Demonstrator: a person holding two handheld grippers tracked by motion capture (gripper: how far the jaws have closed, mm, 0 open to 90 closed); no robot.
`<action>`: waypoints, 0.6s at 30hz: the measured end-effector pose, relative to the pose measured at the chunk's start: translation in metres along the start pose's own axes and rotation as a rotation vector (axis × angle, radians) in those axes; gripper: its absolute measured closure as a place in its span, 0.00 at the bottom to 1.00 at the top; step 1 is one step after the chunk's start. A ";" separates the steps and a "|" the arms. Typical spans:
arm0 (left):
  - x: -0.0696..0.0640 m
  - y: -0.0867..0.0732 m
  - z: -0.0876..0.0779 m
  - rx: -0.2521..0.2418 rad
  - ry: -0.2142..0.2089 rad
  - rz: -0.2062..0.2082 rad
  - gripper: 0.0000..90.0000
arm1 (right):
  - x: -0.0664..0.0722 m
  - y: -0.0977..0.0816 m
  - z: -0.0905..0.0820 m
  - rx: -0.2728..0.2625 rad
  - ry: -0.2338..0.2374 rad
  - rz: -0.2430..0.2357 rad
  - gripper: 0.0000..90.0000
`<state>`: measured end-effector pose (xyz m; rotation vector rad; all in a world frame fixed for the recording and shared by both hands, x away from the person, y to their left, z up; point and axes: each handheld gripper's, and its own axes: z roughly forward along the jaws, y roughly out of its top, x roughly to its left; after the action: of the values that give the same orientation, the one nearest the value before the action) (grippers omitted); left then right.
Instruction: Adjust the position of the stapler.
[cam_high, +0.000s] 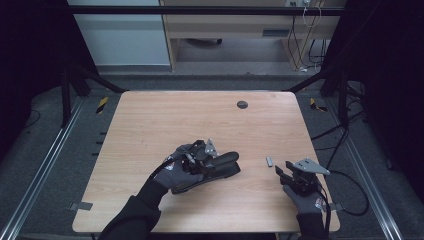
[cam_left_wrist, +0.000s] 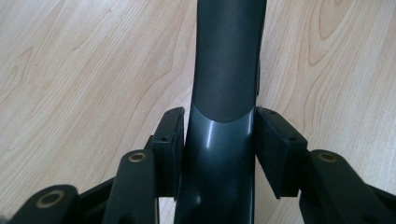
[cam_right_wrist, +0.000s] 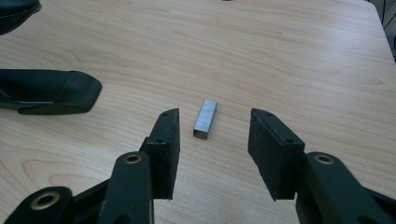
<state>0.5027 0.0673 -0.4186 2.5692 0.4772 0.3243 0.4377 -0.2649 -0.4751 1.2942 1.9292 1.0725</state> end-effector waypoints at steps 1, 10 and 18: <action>0.001 0.001 0.001 0.009 -0.005 0.009 0.60 | 0.001 0.000 0.000 0.005 0.003 0.008 0.60; 0.002 0.003 0.003 0.015 -0.019 0.012 0.61 | 0.001 -0.001 0.002 0.008 0.005 -0.002 0.60; 0.007 0.001 0.002 -0.001 -0.052 0.051 0.63 | 0.001 -0.001 0.003 0.015 0.009 0.004 0.60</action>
<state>0.5096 0.0680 -0.4192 2.5854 0.3937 0.2746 0.4391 -0.2629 -0.4779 1.3043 1.9457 1.0696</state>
